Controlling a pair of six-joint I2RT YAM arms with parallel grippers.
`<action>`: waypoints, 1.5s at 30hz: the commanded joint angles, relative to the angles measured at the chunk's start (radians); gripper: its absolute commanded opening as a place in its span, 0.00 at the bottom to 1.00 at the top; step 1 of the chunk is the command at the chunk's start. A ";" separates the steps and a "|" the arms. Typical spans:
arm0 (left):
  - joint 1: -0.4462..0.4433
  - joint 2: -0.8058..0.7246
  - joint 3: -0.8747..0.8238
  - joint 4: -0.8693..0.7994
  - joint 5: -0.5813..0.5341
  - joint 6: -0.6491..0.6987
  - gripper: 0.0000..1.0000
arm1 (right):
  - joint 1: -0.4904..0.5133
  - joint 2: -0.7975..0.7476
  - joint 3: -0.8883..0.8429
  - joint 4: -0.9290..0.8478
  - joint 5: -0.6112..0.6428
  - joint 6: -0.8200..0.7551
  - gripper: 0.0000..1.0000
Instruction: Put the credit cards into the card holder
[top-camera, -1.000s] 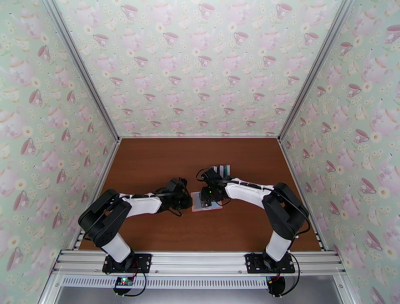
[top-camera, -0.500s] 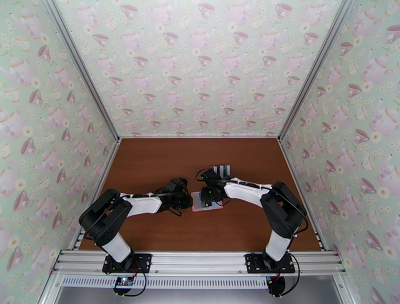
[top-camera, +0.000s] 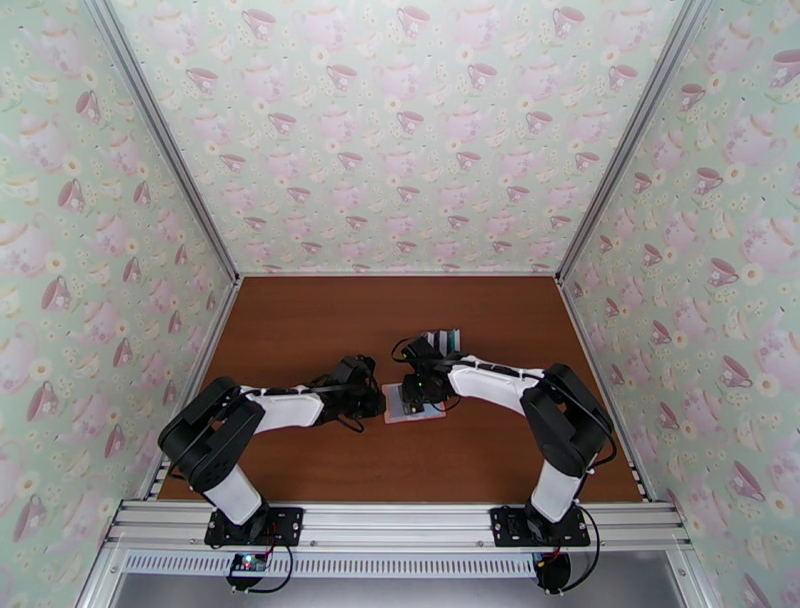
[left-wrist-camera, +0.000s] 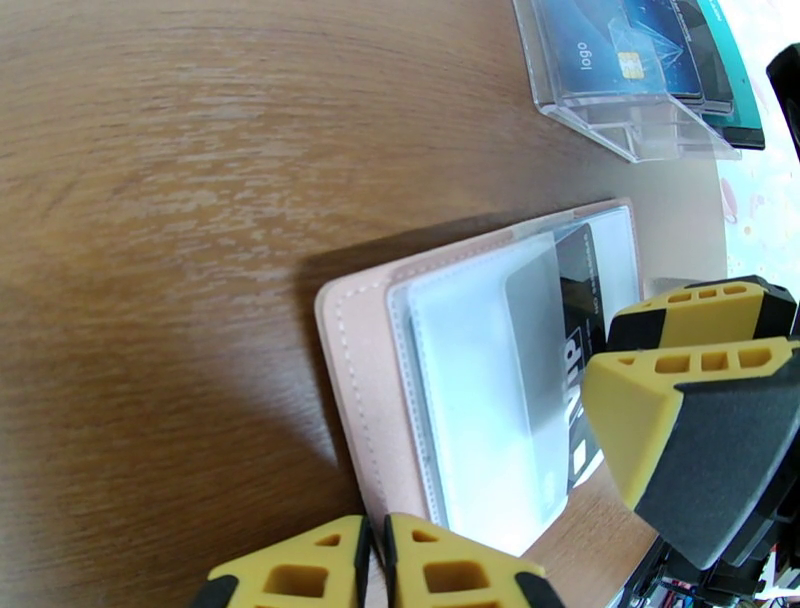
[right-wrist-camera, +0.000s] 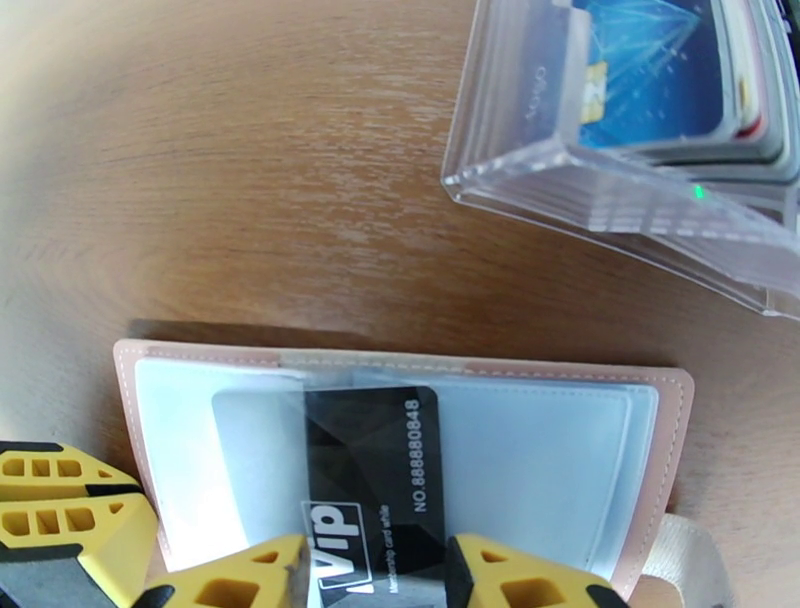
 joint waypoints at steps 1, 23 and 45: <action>-0.005 0.061 -0.025 -0.089 0.012 -0.010 0.14 | 0.003 0.011 0.015 -0.023 0.037 -0.003 0.42; -0.007 0.065 -0.023 -0.082 0.013 -0.013 0.14 | 0.024 0.020 0.011 0.048 -0.083 0.007 0.41; -0.001 0.063 -0.026 -0.083 0.012 -0.010 0.14 | 0.025 0.006 0.027 0.015 -0.025 0.006 0.43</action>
